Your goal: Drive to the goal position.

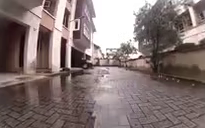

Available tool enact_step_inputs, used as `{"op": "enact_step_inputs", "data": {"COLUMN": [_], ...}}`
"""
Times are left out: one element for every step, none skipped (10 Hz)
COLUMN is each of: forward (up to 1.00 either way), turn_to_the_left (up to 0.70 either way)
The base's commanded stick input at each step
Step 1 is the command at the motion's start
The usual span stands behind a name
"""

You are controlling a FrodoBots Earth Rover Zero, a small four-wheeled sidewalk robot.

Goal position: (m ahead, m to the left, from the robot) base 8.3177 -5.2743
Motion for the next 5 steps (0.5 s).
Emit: {"op": "enact_step_inputs", "data": {"forward": [0.50, 0.50, 0.50, 0.50, 0.50], "turn_to_the_left": [0.00, 0.00, 0.00, 0.00, 0.00]}}
